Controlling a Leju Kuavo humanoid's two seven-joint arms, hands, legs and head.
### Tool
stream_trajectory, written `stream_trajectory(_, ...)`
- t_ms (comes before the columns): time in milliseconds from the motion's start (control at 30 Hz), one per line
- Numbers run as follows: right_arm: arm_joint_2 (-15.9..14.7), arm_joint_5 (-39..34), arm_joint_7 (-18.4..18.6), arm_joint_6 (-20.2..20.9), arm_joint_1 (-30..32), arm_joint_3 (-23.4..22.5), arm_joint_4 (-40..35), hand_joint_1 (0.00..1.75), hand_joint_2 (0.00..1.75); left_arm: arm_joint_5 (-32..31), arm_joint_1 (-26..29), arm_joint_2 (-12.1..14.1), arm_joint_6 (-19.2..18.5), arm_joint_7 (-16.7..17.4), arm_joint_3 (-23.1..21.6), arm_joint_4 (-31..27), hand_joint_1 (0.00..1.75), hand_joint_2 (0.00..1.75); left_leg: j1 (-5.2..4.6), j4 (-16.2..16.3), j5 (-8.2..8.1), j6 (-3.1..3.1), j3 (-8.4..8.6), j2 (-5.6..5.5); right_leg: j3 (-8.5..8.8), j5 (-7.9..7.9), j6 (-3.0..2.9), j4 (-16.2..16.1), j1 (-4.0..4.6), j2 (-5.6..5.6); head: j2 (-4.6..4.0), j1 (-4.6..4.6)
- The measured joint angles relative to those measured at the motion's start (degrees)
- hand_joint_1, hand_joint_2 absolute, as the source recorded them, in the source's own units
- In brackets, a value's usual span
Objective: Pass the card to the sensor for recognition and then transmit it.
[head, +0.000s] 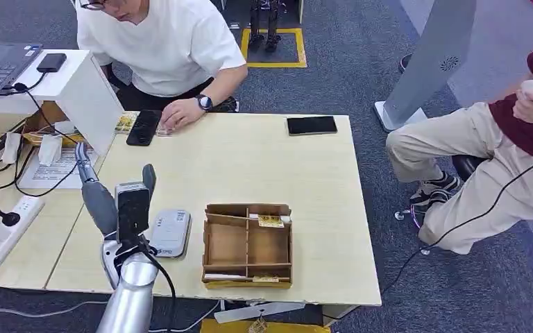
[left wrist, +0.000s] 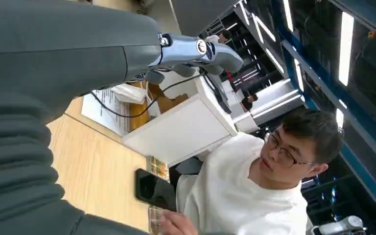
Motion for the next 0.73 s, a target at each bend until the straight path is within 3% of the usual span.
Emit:
stream_trajectory(67, 0.0, 0.0, -0.07, 0.0, 0.0, -0.17, -0.07, 0.0, 1.75, 0.02, 0.32, -0.07, 0.0, -0.24, 0.0, -0.65, 0.0, 0.0, 0.0, 0.0, 0.0, 0.0, 0.0, 0.0, 0.0, 0.0, 0.0, 0.0, 0.0, 0.0, -0.02, -0.02)
stream_trajectory(100, 0.0, -0.02, -0.07, 0.0, 0.01, -0.26, -0.09, 0.0, 1.75, 0.02, 0.57, -0.13, 0.0, -0.9, 0.0, -1.09, 0.0, 1.75, 0.0, 0.0, 0.0, 0.0, 0.0, 0.0, 0.0, 0.0, 0.0, 0.0, 0.0, 0.0, 0.0, -0.02)
stream_trajectory(300, 0.0, -1.18, -0.57, 0.0, 0.26, -1.25, -0.44, 0.0, 1.75, 6.74, 3.94, -0.44, 0.0, -8.34, 0.09, -6.41, 0.0, 1.75, 0.0, -0.01, -0.04, -0.03, -0.01, 0.01, 0.0, -0.02, 0.0, 0.0, 0.0, 0.05, 0.0, -0.02)
stream_trajectory(500, 0.09, -2.43, -0.66, 0.0, 0.51, -2.56, -1.49, 0.0, 1.75, 14.54, 9.73, -0.33, 0.0, -20.03, 0.61, -14.04, 0.0, 1.75, 0.01, -0.02, -0.09, 0.0, -0.04, 0.0, 0.0, -0.06, 0.01, 0.0, 0.0, 0.02, 0.0, -0.02)
stream_trajectory(733, 0.37, -3.1, -0.66, 0.0, 0.65, -2.73, -2.88, 0.0, 1.75, 16.13, 14.9, -0.28, 0.0, -21.88, 0.59, -23.79, 0.0, 1.75, 0.0, -0.01, -0.09, 0.0, -0.02, 0.0, 0.0, -0.05, 0.02, -0.01, 0.0, 0.0, 0.0, -0.02)
